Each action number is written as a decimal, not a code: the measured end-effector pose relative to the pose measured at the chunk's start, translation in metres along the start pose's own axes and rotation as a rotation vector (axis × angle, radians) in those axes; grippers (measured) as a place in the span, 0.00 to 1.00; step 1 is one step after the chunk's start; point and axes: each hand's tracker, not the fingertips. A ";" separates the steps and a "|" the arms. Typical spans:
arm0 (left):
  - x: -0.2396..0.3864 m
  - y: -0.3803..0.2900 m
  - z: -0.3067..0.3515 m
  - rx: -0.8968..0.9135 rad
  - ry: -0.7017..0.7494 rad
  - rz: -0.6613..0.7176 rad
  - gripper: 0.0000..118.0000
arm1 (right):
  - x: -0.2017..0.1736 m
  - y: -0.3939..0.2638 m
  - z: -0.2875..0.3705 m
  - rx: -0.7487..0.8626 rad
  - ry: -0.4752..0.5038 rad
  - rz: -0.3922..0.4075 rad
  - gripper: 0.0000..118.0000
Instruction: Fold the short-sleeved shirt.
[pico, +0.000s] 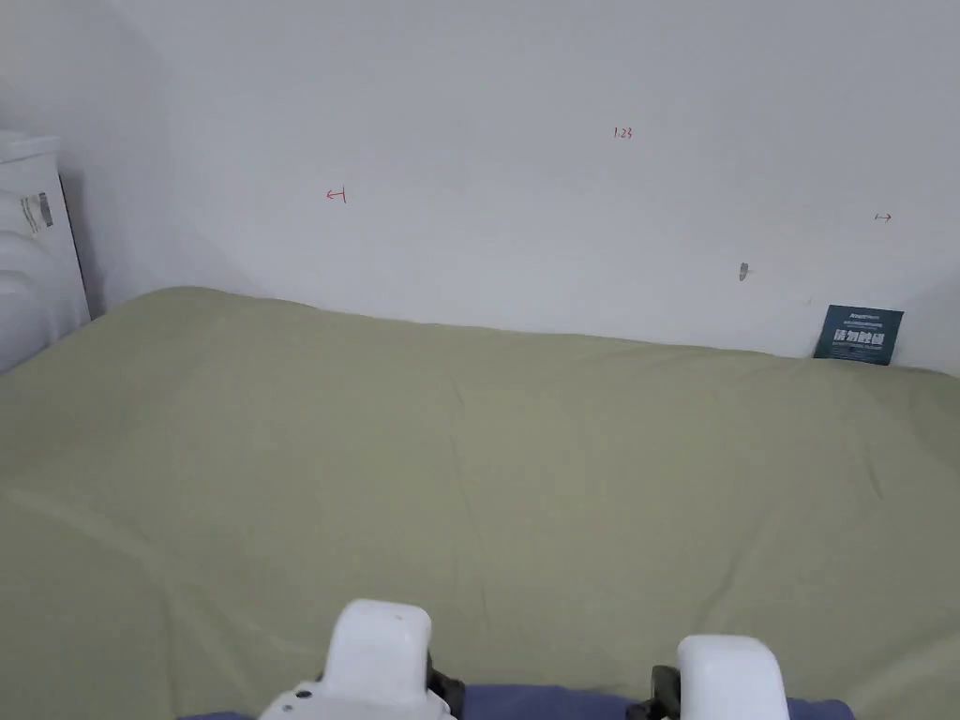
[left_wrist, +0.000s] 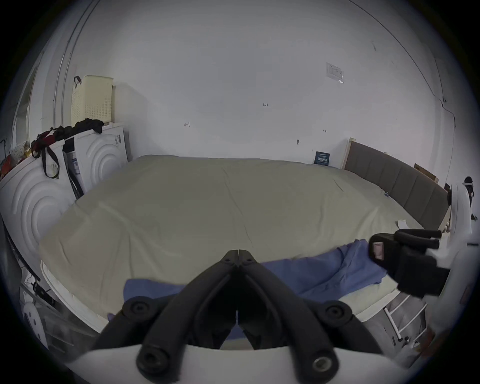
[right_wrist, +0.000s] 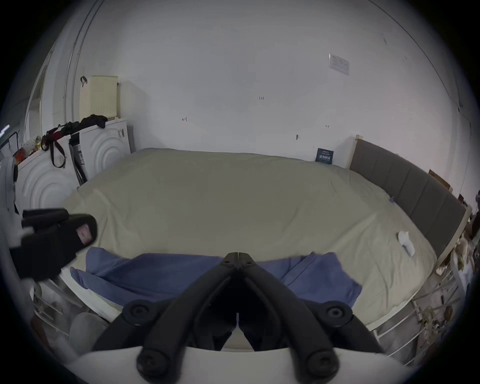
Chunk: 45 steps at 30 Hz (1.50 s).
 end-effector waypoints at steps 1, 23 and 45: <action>0.001 -0.005 -0.002 -0.020 -0.012 -0.001 0.00 | 0.000 -0.003 -0.001 0.002 0.024 -0.014 0.01; -0.097 0.029 -0.006 -0.176 -0.223 0.028 0.02 | 0.022 0.000 0.004 -0.043 0.059 -0.041 0.01; -0.270 -0.081 -0.077 -0.623 -0.282 0.788 0.67 | 0.055 0.021 -0.012 -0.071 0.160 -0.128 0.01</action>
